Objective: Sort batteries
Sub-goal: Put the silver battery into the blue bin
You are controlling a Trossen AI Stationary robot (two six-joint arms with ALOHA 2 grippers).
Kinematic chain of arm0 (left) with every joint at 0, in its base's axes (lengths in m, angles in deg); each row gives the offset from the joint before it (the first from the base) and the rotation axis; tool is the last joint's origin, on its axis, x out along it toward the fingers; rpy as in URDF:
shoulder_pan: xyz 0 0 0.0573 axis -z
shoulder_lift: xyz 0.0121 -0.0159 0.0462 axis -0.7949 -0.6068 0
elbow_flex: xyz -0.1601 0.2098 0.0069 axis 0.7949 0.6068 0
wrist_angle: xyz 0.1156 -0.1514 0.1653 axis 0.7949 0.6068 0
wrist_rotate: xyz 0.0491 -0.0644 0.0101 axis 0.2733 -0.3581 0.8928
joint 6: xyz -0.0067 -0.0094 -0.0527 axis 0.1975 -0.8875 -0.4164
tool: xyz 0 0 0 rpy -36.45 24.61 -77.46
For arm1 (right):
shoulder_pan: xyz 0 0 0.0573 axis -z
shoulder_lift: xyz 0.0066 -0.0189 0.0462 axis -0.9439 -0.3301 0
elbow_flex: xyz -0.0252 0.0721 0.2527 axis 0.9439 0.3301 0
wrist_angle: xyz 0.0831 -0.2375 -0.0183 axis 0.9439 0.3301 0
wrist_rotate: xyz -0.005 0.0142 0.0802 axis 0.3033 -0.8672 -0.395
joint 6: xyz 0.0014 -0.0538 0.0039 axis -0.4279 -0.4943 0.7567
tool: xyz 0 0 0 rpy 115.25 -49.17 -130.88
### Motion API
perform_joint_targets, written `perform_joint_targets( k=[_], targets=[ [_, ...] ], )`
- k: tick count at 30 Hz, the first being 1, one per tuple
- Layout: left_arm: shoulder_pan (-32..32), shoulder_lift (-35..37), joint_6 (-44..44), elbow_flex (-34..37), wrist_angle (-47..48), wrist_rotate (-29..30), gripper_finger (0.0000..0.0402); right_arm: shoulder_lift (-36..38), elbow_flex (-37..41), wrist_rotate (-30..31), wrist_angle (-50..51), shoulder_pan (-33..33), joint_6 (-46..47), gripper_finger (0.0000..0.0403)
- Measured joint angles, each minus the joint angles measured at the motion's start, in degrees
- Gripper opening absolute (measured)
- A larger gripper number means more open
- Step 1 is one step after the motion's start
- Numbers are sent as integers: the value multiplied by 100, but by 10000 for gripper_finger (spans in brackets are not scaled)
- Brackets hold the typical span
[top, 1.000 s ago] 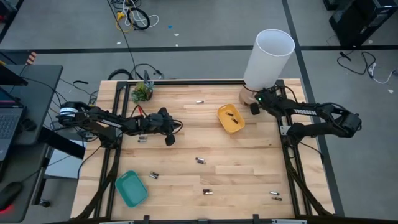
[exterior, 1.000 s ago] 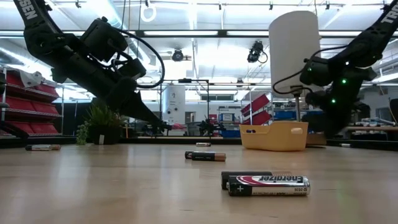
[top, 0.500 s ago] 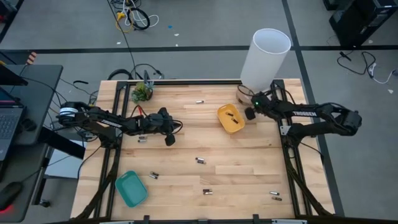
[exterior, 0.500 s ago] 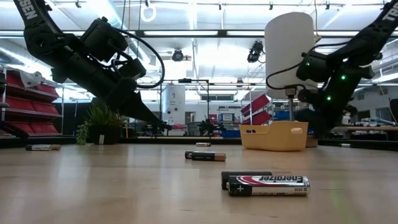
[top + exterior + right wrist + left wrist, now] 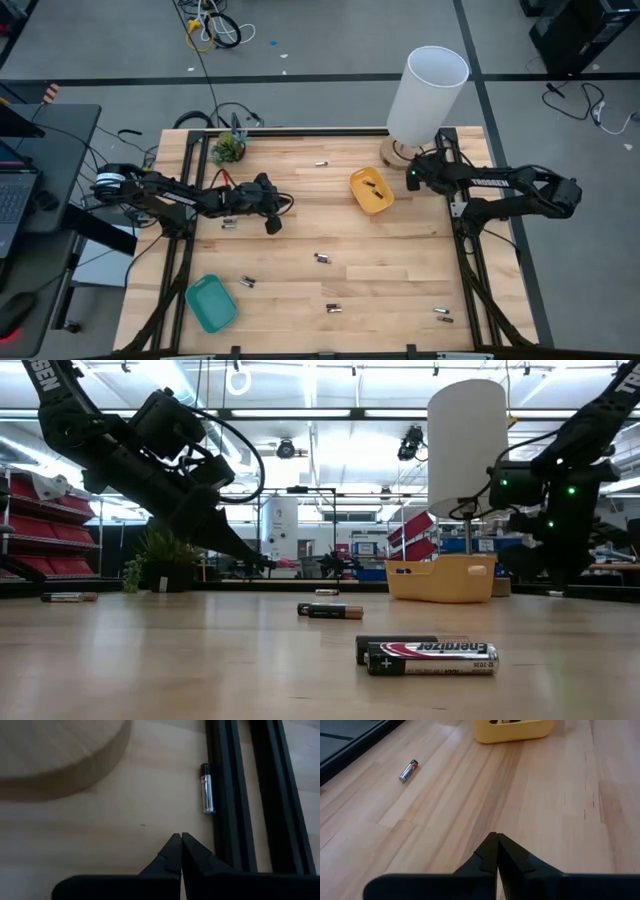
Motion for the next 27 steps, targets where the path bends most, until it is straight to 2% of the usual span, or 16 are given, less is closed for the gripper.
perform_joint_targets(
  k=[12, 17, 27],
  targets=[
    [1, 0, -110, 0, -45, 72, 16, 0, 0, 174, -442, 869, -218, 0],
    [2, 0, -109, 0, -78, 74, 16, 0, 2, 165, -862, 1173, -607, 0],
    [-1, 0, -110, 0, -135, 83, 16, 0, 2, -156, -1142, 1594, -1120, 0]
  ],
)
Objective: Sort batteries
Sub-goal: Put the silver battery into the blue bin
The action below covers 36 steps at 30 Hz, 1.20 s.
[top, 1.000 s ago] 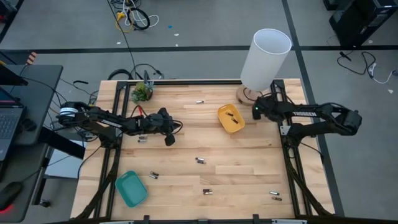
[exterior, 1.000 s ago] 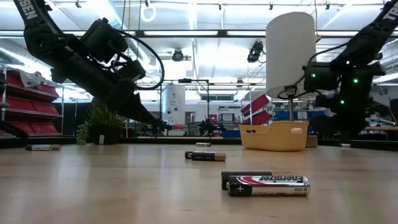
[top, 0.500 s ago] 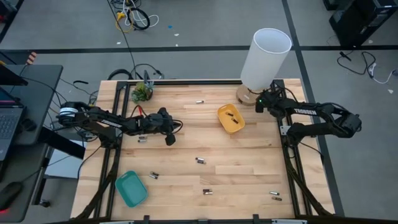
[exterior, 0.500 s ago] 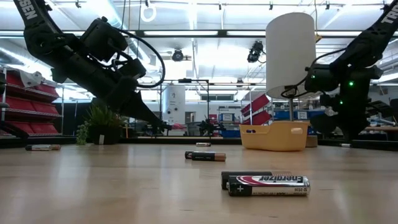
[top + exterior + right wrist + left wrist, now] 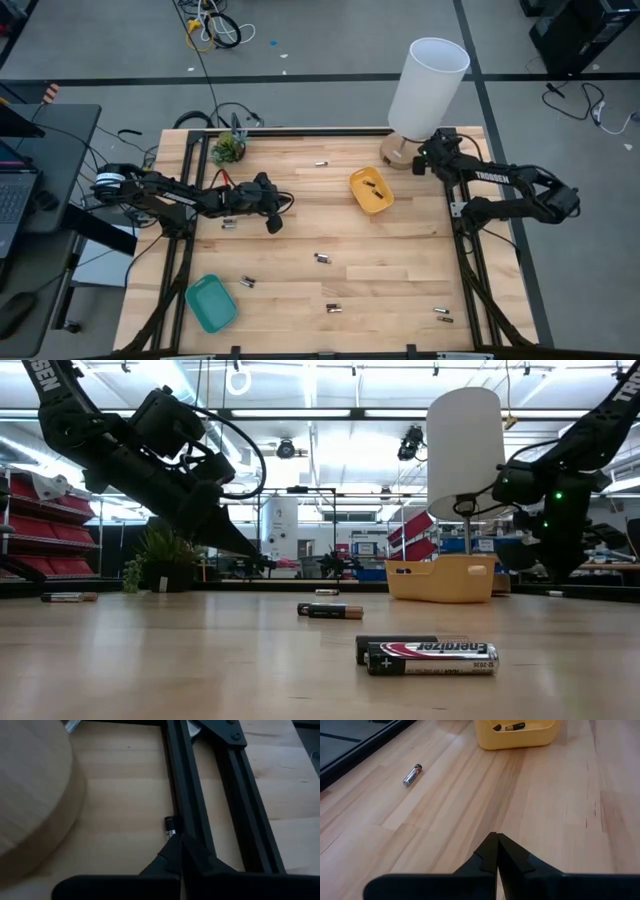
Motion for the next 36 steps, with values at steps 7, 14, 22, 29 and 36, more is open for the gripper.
perform_joint_targets(
  k=[7, 14, 22, 29, 36],
  targets=[
    [0, 2, 2, 0, -76, 13, 16, -43, 0, -180, -195, 152, -172, 0],
    [2, 1, 2, 0, -111, 16, 16, -573, -99, -47, -279, 136, -391, 0],
    [1, 2, 0, 0, -54, 20, 16, -561, -168, -178, 25, 100, -391, 0],
    [0, 2, 0, 0, -81, 22, 16, -346, -170, -582, 610, -342, 17, 0],
    [1, 2, -5, 0, -87, 22, 16, 98, -166, -1060, 1477, -1524, 1028, 0]
  ],
)
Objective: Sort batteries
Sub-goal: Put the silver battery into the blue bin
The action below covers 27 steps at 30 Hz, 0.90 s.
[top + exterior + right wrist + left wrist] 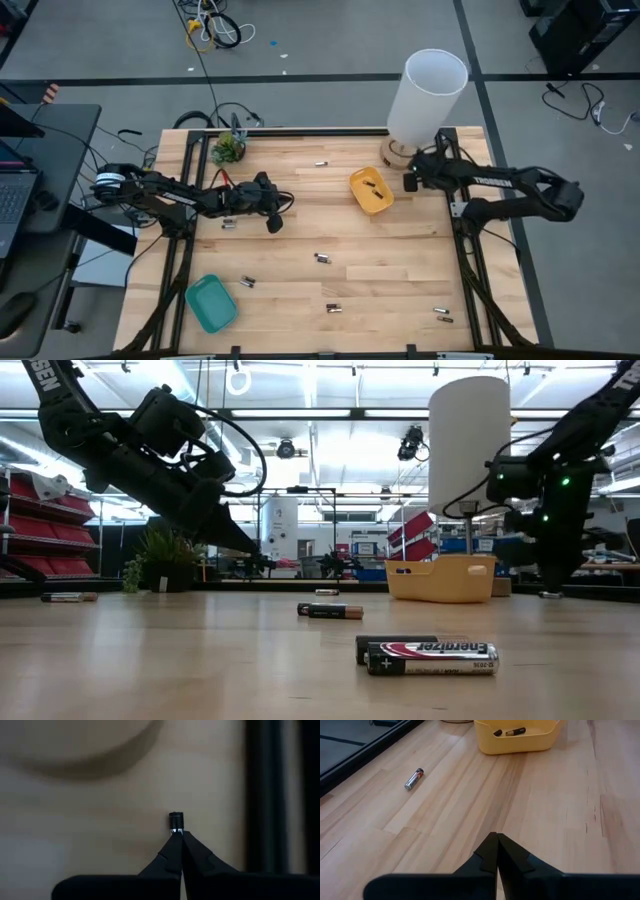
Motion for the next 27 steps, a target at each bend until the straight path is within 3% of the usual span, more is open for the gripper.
perform_joint_targets(
  k=[6, 11, 27],
  targets=[
    [0, 0, -34, 0, -14, 0, 16, 737, 36, -615, 471, -1027, 564, 9],
    [0, 0, -55, 0, -94, 0, 16, 1112, 44, -730, 618, -1678, 861, 32],
    [6, 0, -148, 0, -9, -42, 16, 1222, 26, -942, 354, -3467, 1627, 105]
  ],
)
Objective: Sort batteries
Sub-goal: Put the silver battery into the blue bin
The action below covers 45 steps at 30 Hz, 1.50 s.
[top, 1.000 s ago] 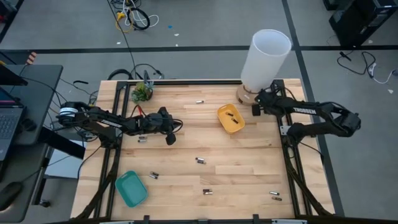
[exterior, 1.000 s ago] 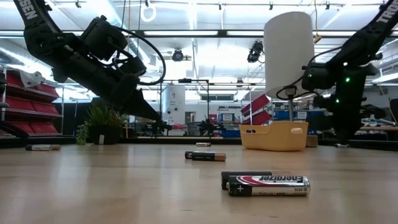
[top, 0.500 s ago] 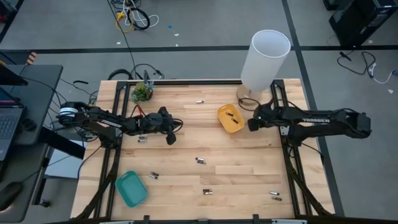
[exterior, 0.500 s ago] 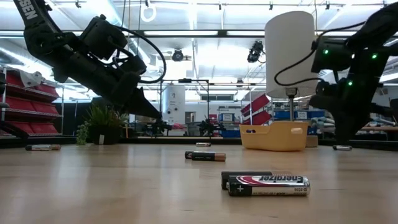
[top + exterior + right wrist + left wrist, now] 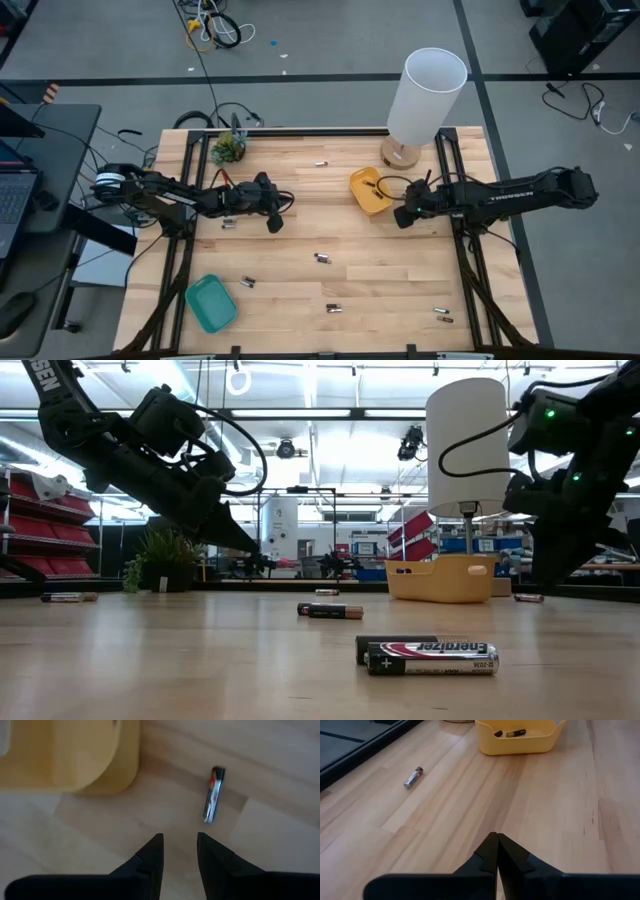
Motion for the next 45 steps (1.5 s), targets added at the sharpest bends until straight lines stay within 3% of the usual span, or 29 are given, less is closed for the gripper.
perform_joint_targets(
  k=[6, 10, 13, 19, 29, 37, 45],
  targets=[
    [0, 0, -2, 0, -2, -288, 16, 0, 0, -60, -40, -542, 156, 105],
    [0, 0, -1, 0, -36, -295, 16, -19, -6, 904, -49, -653, 369, 103],
    [0, 0, -1, 0, -108, -297, 16, -207, -9, 1184, -202, -538, 194, 103],
    [0, 0, -15, 0, -190, -300, 16, -843, -11, 1119, -870, -322, -267, 103],
    [0, 0, -15, 0, -185, -304, 16, -1696, -42, 1120, -938, -109, -382, 84],
    [0, -2, -17, -2, -185, -304, 16, -1735, -33, 1073, -1079, -107, -1112, 13],
    [0, 0, -29, -2, -281, -316, 16, -1412, 9, 883, -1106, -343, -880, 12]
  ],
)
